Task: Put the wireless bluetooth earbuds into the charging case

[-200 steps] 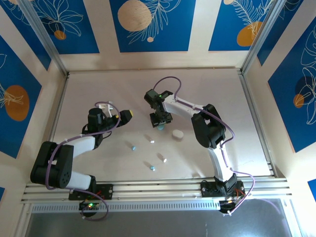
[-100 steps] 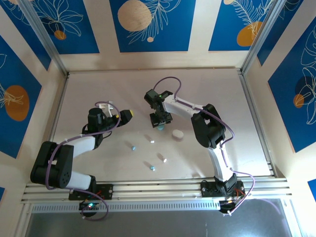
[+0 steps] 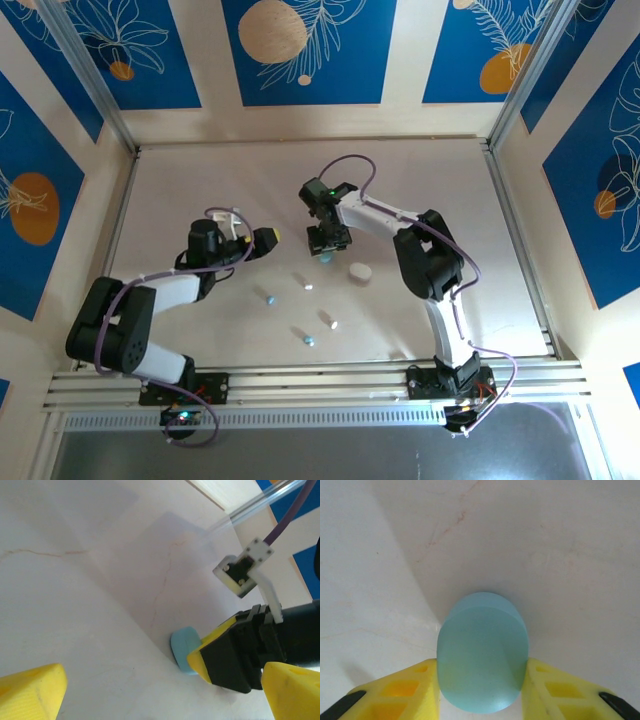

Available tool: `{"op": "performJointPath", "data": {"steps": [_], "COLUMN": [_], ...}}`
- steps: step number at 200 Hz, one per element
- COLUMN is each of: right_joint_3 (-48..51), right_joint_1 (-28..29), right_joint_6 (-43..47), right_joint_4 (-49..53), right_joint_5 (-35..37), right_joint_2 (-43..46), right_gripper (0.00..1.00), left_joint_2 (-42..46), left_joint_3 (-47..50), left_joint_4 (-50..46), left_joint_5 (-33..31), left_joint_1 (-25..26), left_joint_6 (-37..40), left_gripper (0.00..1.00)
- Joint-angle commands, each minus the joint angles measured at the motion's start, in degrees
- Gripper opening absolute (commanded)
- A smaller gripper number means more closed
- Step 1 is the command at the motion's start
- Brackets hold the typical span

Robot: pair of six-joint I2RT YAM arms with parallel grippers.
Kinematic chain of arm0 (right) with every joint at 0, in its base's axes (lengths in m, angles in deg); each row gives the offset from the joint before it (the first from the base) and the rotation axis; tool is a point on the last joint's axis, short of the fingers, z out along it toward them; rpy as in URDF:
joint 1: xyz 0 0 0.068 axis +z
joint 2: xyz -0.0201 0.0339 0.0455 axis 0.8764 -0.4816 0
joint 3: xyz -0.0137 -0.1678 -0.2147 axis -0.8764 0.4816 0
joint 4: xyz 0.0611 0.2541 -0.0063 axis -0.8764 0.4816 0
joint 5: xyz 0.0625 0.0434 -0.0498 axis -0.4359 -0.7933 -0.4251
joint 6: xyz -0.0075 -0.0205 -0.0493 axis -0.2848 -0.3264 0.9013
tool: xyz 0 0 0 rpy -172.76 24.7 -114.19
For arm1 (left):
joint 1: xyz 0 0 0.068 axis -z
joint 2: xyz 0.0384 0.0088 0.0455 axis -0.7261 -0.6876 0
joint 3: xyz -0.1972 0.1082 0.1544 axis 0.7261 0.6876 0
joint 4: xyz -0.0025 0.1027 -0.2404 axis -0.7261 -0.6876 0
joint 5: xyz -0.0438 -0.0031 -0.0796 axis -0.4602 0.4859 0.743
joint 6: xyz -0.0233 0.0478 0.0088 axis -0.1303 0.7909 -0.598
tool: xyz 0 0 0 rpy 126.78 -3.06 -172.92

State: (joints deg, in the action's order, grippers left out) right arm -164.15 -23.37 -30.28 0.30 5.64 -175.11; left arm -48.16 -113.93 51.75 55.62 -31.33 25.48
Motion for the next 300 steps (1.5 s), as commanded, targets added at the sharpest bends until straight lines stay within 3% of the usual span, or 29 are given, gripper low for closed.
{"op": "performJointPath", "data": {"steps": [1, 52, 99, 146, 300], "right_joint_3": [3.72, 14.91, 18.76, 19.43, 18.76], "right_joint_1": [-2.41, -8.73, -10.95, -10.95, -9.02], "right_joint_6": [-2.58, -7.64, -10.42, -11.64, -11.44], "right_joint_4": [-4.42, -18.08, -23.87, -25.88, -25.51], "right_joint_5": [-8.46, -26.54, -33.94, -36.81, -39.76], "right_joint_2": [6.51, 14.8, 16.82, 16.38, 14.88], "right_gripper": [0.39, 0.39, 0.39, 0.39, 0.38], "left_joint_2": [-1.91, -6.32, -12.52, -16.16, -16.08], "left_joint_3": [-2.44, -6.13, -9.83, -11.39, -12.19], "left_joint_4": [2.12, 3.98, 3.9, 5.17, 0.73], "left_joint_5": [3.56, 8.32, 12.98, 15.68, 13.89], "left_joint_1": [1.52, 5.2, 5.8, 5.79, 5.75], "left_joint_6": [-0.23, -3.31, -5.27, -7.29, -5.05], "left_gripper": [1.0, 0.92, 0.85, 0.85, 0.87]}}
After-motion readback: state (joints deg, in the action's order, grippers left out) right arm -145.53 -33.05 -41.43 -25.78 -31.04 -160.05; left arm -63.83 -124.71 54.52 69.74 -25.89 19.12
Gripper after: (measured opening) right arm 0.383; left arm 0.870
